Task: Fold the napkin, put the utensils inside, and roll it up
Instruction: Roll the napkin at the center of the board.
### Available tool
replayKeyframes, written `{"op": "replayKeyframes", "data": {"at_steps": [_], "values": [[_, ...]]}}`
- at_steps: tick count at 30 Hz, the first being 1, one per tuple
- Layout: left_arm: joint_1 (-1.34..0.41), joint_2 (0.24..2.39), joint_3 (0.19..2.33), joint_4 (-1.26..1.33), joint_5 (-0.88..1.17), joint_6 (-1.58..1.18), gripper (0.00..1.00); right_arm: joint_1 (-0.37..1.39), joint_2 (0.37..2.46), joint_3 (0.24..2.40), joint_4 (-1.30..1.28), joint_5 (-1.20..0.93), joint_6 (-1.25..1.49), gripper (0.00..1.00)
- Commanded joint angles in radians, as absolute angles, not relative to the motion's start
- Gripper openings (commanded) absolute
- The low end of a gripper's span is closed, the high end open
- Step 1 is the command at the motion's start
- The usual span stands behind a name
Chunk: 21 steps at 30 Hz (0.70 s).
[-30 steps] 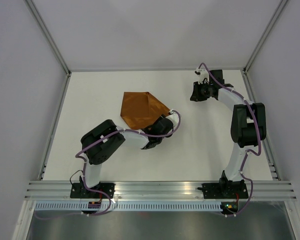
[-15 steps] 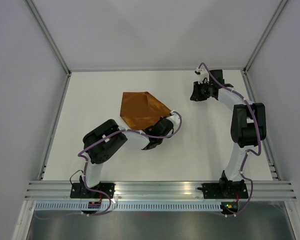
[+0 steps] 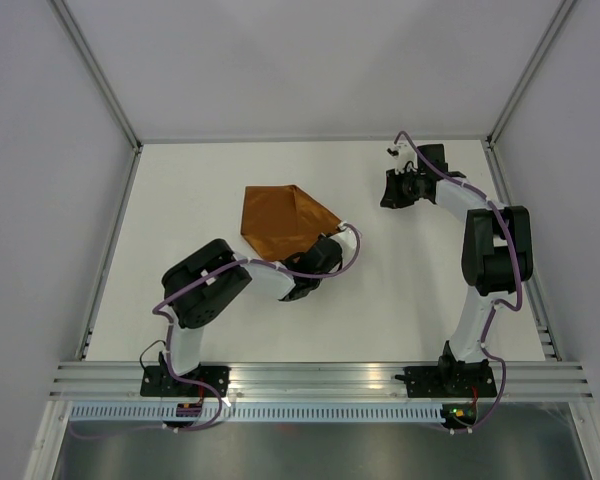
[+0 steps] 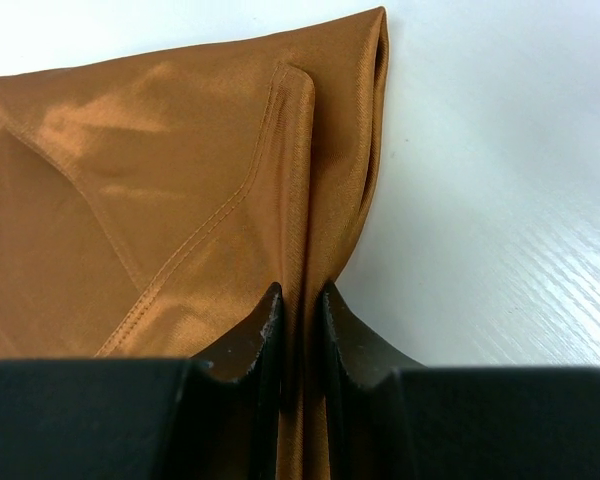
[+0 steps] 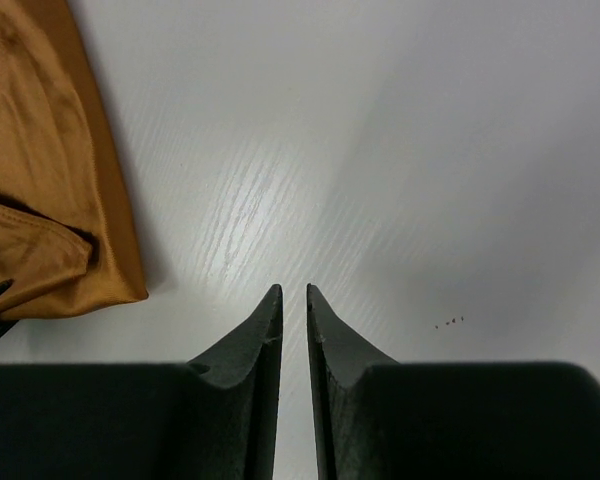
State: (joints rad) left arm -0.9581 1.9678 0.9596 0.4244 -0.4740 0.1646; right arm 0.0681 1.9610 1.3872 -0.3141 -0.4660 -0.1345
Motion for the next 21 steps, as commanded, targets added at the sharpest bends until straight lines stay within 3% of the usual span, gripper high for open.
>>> {"op": "replayKeyframes", "data": {"at_steps": [1,21], "values": [[-0.953,1.959,0.920,0.380,-0.324,0.103,0.02,0.064,1.908,1.370,-0.301,-0.498,-0.182,0.21],[-0.919,1.827,0.723,0.454,-0.005,-0.063,0.02,0.098,1.813,1.275,-0.305,-0.512,-0.350,0.21]]}}
